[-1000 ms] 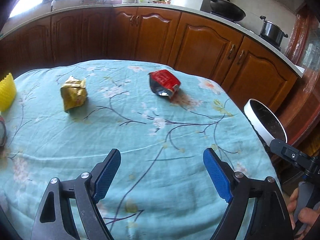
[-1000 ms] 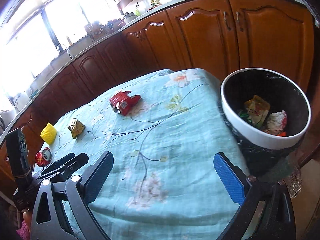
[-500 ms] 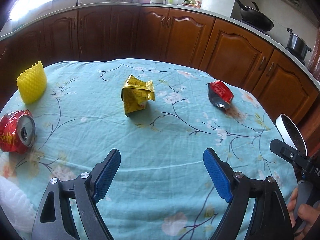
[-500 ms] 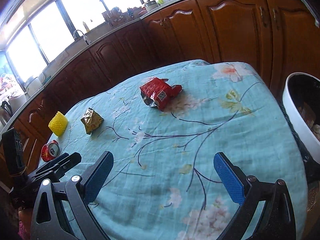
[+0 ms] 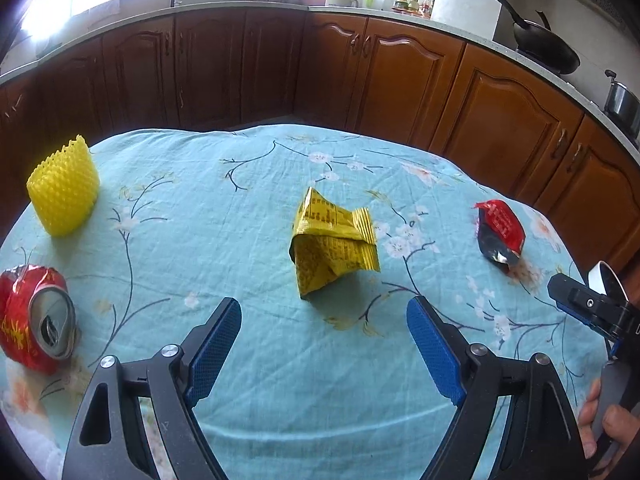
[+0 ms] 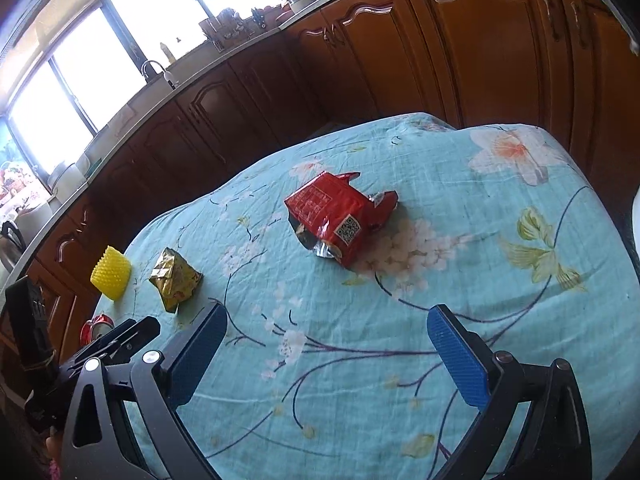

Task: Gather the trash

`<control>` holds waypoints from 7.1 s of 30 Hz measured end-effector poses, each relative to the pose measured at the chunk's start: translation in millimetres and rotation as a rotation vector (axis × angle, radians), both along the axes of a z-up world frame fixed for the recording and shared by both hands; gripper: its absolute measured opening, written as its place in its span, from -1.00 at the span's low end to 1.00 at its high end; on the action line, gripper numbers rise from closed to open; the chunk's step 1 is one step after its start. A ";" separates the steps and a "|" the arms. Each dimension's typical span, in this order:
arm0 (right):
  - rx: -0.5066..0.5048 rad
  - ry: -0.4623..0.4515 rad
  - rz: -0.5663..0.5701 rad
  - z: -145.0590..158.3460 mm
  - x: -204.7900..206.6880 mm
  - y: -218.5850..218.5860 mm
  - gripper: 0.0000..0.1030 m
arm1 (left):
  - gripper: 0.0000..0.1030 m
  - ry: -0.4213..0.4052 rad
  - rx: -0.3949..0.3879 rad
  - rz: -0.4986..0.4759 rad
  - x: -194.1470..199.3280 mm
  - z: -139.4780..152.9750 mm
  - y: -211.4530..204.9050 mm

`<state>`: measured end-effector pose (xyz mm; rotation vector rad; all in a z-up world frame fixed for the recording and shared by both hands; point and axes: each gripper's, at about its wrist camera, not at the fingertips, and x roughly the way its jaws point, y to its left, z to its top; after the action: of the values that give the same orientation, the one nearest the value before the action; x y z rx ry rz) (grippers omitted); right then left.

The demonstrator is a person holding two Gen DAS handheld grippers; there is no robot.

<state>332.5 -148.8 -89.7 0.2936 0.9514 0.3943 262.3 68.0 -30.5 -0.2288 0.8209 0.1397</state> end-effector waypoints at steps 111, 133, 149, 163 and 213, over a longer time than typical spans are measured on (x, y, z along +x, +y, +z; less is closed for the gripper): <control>-0.190 -0.017 -0.437 39.6 -68.4 -323.3 -0.47 | -0.29 -0.011 0.045 -0.764 82.9 8.5 -398.4; -0.207 0.010 -0.422 36.5 -51.0 -326.4 0.19 | 0.37 0.040 0.040 -0.738 110.4 0.9 -405.1; -0.057 -0.065 -0.485 45.1 -127.3 -280.2 0.82 | 0.61 -0.097 -0.002 -0.553 0.2 15.1 -304.2; -0.300 -0.434 -0.497 96.7 -224.9 -182.4 0.95 | 0.99 -0.383 0.083 -0.443 -134.5 40.5 -236.4; -0.298 -0.561 -0.472 88.8 -260.4 -141.8 1.00 | 0.99 -0.513 0.172 -0.357 -188.8 21.4 -177.7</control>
<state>72.2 -290.5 -0.9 0.1151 0.3594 -0.1049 73.5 -109.6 -9.0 0.0488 0.3258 -0.1804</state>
